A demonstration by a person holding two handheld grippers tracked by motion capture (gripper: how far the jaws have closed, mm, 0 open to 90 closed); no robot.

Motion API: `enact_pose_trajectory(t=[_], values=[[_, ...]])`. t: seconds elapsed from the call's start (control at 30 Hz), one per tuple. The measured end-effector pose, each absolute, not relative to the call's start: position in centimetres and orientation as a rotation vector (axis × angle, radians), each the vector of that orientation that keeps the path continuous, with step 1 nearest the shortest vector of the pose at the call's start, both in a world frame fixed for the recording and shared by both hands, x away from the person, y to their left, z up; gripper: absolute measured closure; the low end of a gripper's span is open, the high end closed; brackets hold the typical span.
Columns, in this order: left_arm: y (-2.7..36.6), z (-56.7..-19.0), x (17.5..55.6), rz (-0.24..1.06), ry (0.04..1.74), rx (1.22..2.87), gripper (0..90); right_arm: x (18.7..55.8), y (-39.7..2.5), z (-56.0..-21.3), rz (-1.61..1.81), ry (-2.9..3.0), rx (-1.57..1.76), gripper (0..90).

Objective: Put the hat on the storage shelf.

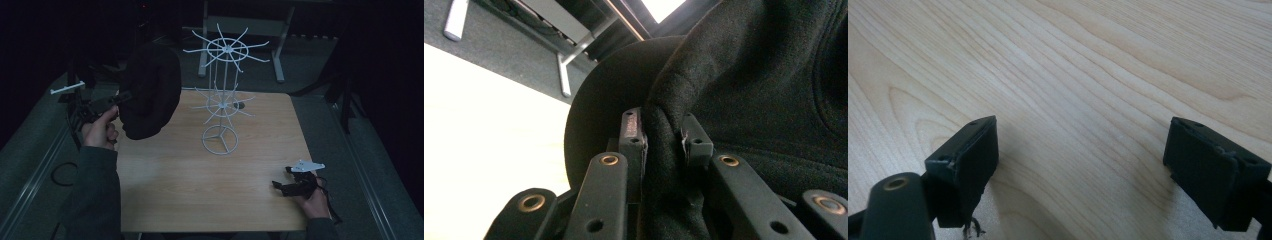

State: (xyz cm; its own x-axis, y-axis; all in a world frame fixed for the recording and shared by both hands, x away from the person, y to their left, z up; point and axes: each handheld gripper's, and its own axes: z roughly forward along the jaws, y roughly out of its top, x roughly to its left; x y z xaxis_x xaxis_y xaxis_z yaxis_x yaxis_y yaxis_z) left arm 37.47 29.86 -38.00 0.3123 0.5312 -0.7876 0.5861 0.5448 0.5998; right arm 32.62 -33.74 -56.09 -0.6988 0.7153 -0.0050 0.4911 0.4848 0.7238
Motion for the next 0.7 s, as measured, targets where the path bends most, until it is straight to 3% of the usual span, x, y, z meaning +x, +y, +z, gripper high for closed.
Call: enact_pose_trajectory(t=[0.7], values=[[29.0, -37.0, 38.4, -0.035, 1.360, 1.061, 78.1, 32.6, -33.7, -56.1, 1.036, 2.427, 1.020, 14.3]])
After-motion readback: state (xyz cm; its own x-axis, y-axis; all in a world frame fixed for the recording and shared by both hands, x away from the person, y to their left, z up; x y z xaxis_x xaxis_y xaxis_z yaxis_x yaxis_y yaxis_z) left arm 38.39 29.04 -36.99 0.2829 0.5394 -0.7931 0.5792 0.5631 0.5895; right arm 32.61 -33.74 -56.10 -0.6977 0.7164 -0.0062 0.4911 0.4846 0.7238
